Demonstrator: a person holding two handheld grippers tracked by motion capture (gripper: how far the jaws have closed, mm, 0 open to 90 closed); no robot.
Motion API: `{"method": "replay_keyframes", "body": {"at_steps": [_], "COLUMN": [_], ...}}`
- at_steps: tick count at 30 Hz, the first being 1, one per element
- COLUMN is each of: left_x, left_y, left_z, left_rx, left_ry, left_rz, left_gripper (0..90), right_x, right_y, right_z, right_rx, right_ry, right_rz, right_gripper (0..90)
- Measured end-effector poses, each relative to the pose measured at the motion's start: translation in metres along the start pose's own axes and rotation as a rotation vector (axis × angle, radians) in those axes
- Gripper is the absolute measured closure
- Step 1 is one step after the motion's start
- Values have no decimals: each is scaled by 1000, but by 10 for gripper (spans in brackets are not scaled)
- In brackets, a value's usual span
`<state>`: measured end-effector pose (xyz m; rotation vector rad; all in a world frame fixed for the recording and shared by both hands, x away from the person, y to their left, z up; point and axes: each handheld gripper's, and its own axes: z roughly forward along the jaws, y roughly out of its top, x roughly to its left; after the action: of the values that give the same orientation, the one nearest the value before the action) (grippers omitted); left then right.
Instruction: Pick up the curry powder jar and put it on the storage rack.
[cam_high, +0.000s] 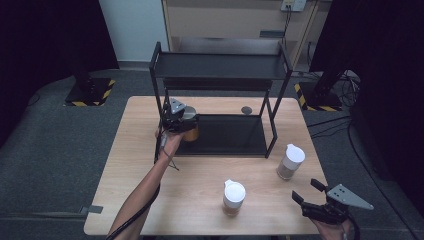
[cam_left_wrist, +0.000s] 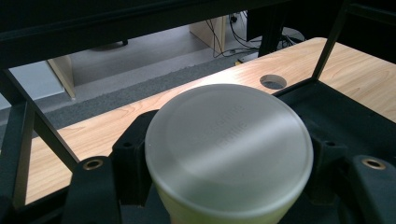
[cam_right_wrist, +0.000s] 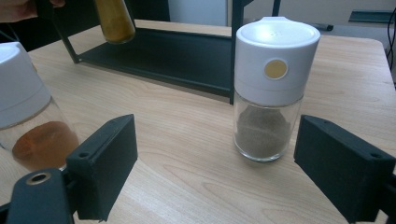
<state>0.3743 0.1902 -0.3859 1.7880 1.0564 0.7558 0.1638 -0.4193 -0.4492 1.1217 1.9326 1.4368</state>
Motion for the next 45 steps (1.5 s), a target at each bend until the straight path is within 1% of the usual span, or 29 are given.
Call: {"method": "replay_keyframes", "body": {"at_steps": [3, 6, 9, 13, 19, 20, 29, 36, 38, 39, 43, 44, 45], "left_x": [-1, -2, -2, -4, -3, -4, -6, -5, -3, -4, 0, 0, -1], "left_y": [-3, -6, -9, -12, -16, -18, -20, -24, -25, -24, -19, -17, -15], "left_z": [4, 7, 9, 12, 14, 14, 13, 13, 13, 13, 11, 10, 8], "left_rx": [2, 8, 8, 17, 15, 8, 5, -9, -18, -21, -29, -30, -39], "left_ry": [8, 14, 14, 24, 22, 22, 21, 16, 10, 16, 3, 0, 2], "left_rz": [-10, -3, -18, -19, -34, -34, -16, -19, -21, -17, -39, -37, -25], "left_gripper": [327, 327, 327, 327, 327, 327, 326, 322, 295, 295, 191, 191, 165], "right_x": [0, 0, -1, -1, -1, -1, -1, -1, -1, -2, -2, -2, -1], "right_y": [0, 0, 0, 0, 0, 0, 0, 0, 0, 0, 0, 0, 0], "right_z": [0, 0, 0, 0, 0, 0, 0, 0, 0, 0, 0, 0, 0], "right_rx": [0, 0, 0, -1, 0, 0, 0, 0, 1, 1, -1, -1, 0], "right_ry": [1, 2, 4, 6, 8, 8, 11, 14, 15, 16, 18, 18, 18], "right_rz": [-1, -1, 2, 3, 2, 2, 1, 1, 1, 2, 0, 0, 0], "right_gripper": [139, 139, 139, 140, 140, 140, 140, 140, 140, 140, 140, 140, 139]}}
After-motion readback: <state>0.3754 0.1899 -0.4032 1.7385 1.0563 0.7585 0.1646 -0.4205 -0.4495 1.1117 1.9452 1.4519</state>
